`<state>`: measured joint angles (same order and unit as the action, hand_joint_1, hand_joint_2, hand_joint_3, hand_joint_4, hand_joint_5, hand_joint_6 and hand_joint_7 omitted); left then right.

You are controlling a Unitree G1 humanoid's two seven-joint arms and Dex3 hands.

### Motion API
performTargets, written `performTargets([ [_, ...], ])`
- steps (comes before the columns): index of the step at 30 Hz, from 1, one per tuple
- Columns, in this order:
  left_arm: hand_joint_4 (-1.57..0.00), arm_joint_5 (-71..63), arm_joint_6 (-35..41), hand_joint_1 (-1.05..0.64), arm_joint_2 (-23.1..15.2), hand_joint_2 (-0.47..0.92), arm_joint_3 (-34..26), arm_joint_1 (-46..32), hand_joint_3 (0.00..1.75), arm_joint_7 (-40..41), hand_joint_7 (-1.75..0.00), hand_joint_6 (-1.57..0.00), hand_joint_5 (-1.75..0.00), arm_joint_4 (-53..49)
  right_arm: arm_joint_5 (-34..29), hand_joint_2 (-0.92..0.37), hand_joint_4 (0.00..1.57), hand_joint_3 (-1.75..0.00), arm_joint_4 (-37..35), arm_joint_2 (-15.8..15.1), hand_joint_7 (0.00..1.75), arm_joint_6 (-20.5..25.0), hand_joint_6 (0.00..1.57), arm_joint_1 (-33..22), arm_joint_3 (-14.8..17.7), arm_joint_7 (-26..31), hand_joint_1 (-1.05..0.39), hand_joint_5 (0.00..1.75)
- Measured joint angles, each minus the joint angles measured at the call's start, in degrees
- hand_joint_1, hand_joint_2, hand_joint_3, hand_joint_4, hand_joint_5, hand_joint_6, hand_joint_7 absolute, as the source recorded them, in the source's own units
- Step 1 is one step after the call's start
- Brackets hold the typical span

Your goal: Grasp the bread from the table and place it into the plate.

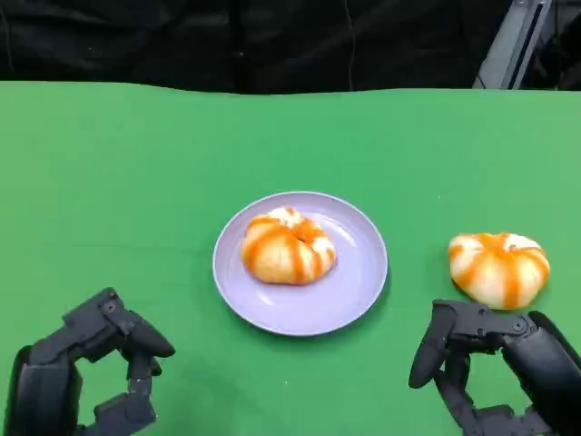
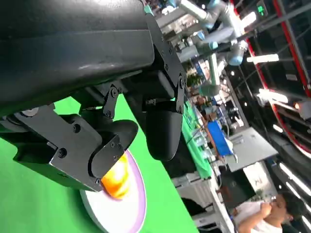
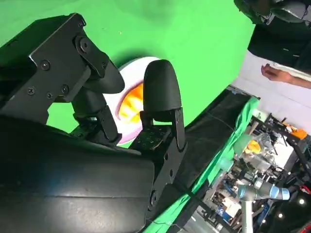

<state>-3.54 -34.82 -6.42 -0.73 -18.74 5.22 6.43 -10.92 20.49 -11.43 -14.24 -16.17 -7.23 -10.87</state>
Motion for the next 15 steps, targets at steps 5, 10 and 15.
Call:
performTargets([
  [5, -0.80, -0.28, -0.02, 0.01, 0.16, 0.41, -0.71, 0.28, 1.30, -0.73, -1.47, -0.76, -1.65, -1.15, 0.19, -0.33, 0.87, -1.40, -0.75, 0.00, 1.35, 0.03, 0.78, 0.64, -0.02, -0.09, 0.09, 1.65],
  [10, -0.82, -0.20, -0.02, -0.01, 0.40, 0.40, -1.28, 0.36, 1.30, -1.41, -1.44, -0.77, -1.61, -1.32, 0.24, -0.32, 0.86, -1.39, -1.52, -0.01, 1.35, -0.08, 0.78, 1.02, -0.12, -0.18, 0.08, 1.66],
  [15, -0.82, -0.22, -0.14, -0.01, 0.83, 0.42, -1.42, 0.82, 1.25, -1.42, -1.44, -0.77, -1.61, -1.75, 0.25, -0.33, 0.87, -1.39, -2.63, -0.02, 1.35, -1.41, 0.78, 1.50, -0.11, -0.18, 0.09, 1.65],
])
